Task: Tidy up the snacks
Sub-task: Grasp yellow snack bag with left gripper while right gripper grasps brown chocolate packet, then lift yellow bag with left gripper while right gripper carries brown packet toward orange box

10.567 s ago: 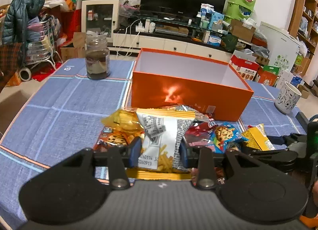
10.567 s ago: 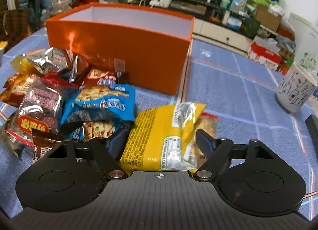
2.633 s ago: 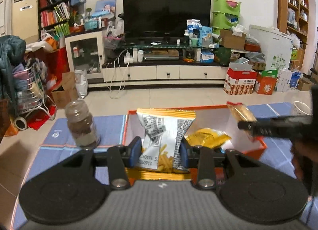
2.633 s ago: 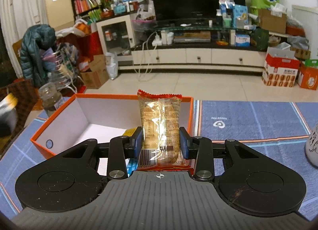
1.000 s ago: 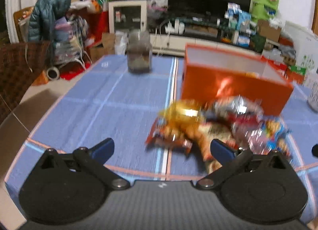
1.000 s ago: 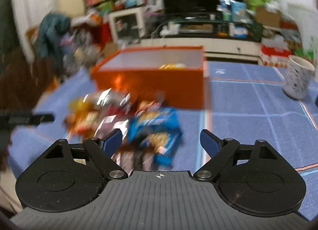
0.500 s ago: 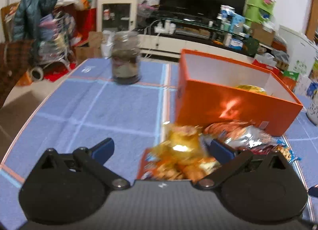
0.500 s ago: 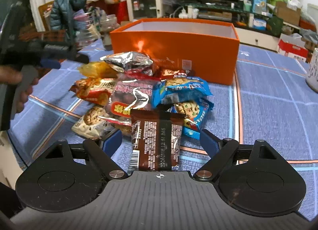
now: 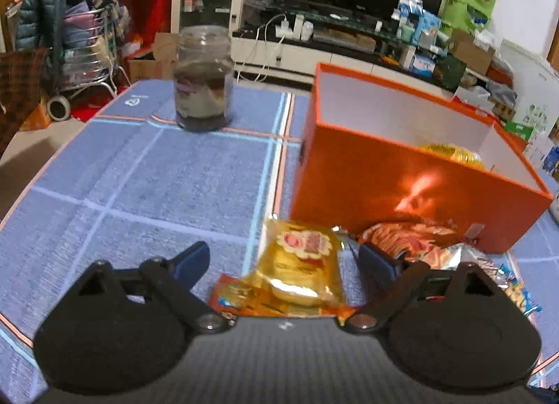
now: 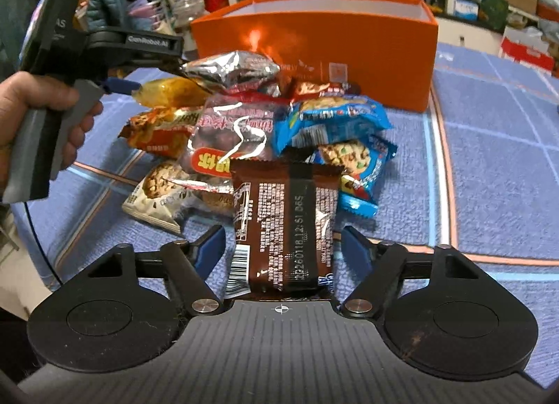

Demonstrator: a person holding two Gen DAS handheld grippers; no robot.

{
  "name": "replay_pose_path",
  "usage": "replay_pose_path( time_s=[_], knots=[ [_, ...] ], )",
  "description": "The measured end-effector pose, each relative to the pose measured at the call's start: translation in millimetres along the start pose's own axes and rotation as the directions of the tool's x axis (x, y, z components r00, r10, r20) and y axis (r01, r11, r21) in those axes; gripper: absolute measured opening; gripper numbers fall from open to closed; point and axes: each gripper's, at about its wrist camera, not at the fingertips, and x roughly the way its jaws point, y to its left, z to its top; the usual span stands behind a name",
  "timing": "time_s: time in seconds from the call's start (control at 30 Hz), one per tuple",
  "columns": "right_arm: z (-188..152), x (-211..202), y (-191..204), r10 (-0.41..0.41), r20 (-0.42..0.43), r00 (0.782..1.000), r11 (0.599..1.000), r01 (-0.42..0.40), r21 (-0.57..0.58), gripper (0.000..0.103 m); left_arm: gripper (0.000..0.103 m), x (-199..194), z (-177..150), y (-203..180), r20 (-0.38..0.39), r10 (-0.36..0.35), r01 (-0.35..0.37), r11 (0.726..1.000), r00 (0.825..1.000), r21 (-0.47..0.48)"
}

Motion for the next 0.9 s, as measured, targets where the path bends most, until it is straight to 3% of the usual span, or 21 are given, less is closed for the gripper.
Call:
replay_pose_path(
  time_s=[0.07,0.13,0.17,0.2,0.43,0.63,0.7,0.77,0.9],
  knots=[
    [2,-1,0,-0.002,-0.006,1.000,1.000,0.002,-0.001,0.040,0.091,1,0,-3,-0.002,-0.010,0.010,1.000,1.000,-0.007],
    [2,-1,0,0.004,-0.017,1.000,1.000,-0.004,0.000,0.040,0.081,-1,2,-6,0.007,-0.020,0.020,1.000,1.000,-0.003],
    [1,-2,0,0.004,-0.019,1.000,1.000,-0.004,-0.001,0.040,0.068,-1,3,-7,0.006,-0.024,0.024,1.000,1.000,-0.002],
    [0,-2,0,0.004,-0.021,1.000,1.000,-0.004,-0.006,0.040,0.044,0,3,-8,-0.002,-0.021,0.021,1.000,1.000,0.006],
    [1,-1,1,0.005,-0.024,1.000,1.000,-0.005,-0.016,0.041,0.047,5,-3,-6,-0.028,-0.013,0.013,1.000,1.000,-0.006],
    [2,0,3,0.000,-0.021,1.000,1.000,0.000,-0.029,0.041,0.064,11,-3,-4,-0.049,-0.015,0.012,0.998,0.999,-0.059],
    [1,1,4,-0.002,-0.020,1.000,1.000,0.001,-0.030,0.041,0.086,12,-4,-6,-0.055,-0.018,0.014,0.998,0.998,-0.064],
    [1,2,5,-0.007,-0.019,1.000,0.999,0.006,-0.037,0.041,0.094,15,-7,-10,-0.066,-0.022,0.019,0.998,0.998,-0.053],
    [2,1,7,-0.014,-0.026,1.000,0.999,0.013,-0.037,0.040,0.067,12,-6,-16,-0.068,-0.007,0.005,0.999,0.998,-0.036]
  ],
)
